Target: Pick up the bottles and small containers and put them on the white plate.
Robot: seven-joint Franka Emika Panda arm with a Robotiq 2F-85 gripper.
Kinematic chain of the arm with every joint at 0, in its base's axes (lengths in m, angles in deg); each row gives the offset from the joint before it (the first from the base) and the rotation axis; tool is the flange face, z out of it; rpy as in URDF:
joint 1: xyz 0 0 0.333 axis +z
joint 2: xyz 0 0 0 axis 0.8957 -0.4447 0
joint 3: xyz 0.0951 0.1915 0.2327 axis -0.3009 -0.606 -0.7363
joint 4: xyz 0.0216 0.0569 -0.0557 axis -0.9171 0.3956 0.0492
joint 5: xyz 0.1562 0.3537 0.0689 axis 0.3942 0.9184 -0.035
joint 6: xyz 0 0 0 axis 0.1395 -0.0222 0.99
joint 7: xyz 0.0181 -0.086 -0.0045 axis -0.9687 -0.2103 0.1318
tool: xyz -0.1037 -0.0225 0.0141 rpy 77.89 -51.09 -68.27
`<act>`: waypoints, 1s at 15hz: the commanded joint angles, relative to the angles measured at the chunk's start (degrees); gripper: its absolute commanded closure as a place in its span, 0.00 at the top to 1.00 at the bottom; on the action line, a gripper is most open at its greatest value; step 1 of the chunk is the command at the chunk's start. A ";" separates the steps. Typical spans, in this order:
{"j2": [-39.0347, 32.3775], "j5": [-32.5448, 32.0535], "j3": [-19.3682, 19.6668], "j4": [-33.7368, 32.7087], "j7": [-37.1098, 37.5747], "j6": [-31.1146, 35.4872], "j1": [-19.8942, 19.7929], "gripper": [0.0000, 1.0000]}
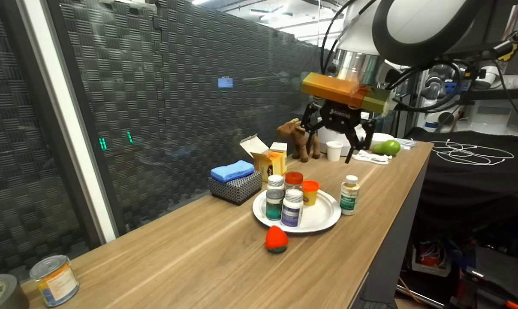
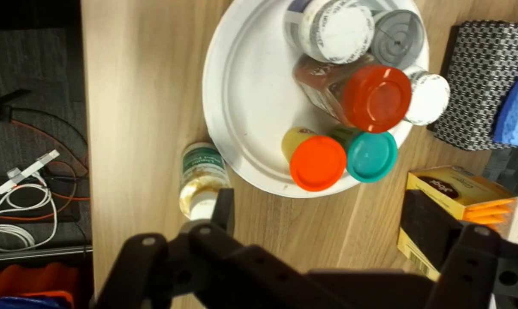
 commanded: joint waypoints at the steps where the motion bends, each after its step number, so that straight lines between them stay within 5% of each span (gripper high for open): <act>1: 3.01 3.52 -0.98 4.29 -6.09 -0.67 -2.37 1.00; 15: -3.01 2.30 -1.03 -0.20 -13.24 -6.91 -5.74 1.00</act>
